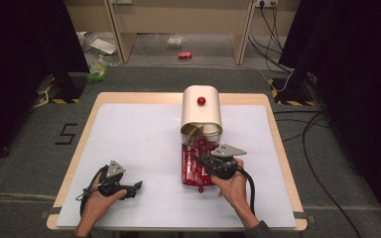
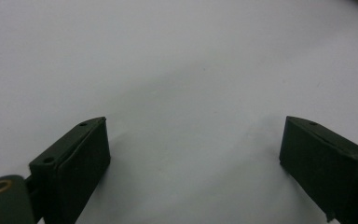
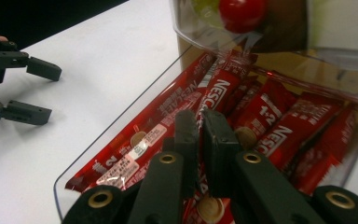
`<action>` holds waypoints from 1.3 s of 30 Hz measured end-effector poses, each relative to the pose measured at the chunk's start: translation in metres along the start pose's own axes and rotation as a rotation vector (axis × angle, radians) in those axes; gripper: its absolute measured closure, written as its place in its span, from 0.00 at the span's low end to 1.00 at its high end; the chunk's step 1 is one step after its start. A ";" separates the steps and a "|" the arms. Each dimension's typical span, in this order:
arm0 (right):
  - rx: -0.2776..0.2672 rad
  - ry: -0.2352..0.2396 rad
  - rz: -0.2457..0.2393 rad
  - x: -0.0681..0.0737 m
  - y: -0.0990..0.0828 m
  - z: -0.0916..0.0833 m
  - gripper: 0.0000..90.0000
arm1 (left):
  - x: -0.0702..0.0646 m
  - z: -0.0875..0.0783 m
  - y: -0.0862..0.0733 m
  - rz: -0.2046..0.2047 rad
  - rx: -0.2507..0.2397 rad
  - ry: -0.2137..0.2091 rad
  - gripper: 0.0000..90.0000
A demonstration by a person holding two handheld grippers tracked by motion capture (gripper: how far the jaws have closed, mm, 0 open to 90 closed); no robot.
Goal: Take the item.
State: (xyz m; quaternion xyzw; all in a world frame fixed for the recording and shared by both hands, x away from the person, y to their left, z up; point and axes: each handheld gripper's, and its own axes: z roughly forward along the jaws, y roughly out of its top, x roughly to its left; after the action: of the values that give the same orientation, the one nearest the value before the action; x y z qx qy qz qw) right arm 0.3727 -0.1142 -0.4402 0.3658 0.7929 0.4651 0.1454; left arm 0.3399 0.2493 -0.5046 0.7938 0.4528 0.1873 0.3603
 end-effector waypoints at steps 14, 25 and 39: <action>-0.016 0.044 0.025 -0.006 -0.004 -0.021 0.95 | 0.000 0.000 0.000 -0.001 0.000 -0.001 0.09; -0.024 0.070 0.028 -0.007 -0.010 -0.038 0.95 | 0.000 0.000 0.000 -0.001 -0.001 0.000 0.09; -0.056 0.080 0.055 -0.012 -0.020 -0.065 0.95 | 0.000 0.000 0.000 0.000 0.000 0.000 0.09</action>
State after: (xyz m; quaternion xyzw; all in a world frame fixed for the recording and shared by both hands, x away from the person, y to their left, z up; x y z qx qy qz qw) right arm 0.3349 -0.1695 -0.4249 0.3642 0.7745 0.5052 0.1111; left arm 0.3399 0.2494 -0.5046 0.7937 0.4529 0.1872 0.3605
